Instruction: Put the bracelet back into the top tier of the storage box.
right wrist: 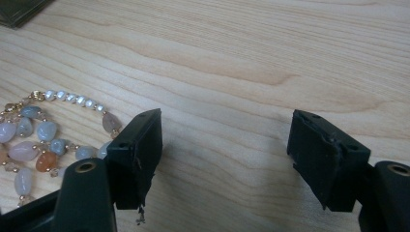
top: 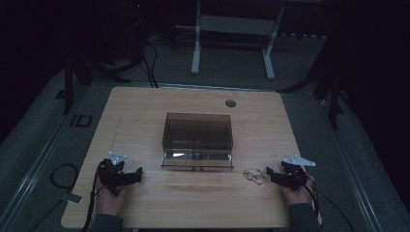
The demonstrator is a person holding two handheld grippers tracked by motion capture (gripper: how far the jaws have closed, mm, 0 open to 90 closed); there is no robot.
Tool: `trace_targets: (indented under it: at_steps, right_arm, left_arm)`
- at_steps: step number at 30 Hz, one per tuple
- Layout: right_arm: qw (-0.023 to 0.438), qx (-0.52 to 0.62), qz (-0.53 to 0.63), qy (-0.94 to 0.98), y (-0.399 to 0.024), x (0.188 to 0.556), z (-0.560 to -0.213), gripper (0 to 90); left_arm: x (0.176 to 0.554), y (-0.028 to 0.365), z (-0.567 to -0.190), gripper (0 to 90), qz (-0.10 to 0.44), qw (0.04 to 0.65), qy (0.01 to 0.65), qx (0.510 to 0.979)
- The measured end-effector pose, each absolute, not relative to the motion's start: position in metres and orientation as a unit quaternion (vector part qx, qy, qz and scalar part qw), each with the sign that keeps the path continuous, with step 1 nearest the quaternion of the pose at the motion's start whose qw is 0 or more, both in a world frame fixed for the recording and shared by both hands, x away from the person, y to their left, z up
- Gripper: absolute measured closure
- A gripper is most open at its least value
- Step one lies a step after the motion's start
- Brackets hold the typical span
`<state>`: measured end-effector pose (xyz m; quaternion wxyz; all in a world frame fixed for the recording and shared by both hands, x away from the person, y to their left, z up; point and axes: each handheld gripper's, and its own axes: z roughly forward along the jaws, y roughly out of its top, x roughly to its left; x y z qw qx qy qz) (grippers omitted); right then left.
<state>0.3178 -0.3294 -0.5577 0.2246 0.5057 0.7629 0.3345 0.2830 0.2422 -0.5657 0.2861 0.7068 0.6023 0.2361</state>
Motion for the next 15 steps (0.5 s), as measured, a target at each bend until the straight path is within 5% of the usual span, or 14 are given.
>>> trace_targets:
  at_steps: [15]
  right_arm:
    - [0.224, 0.505, 0.331, 0.765, -0.3296, 0.3197, -0.5563, 31.7]
  left_arm:
    - [0.2825, 0.2402, -0.5656, 2.3, 0.233, 0.288, 0.598, 0.711]
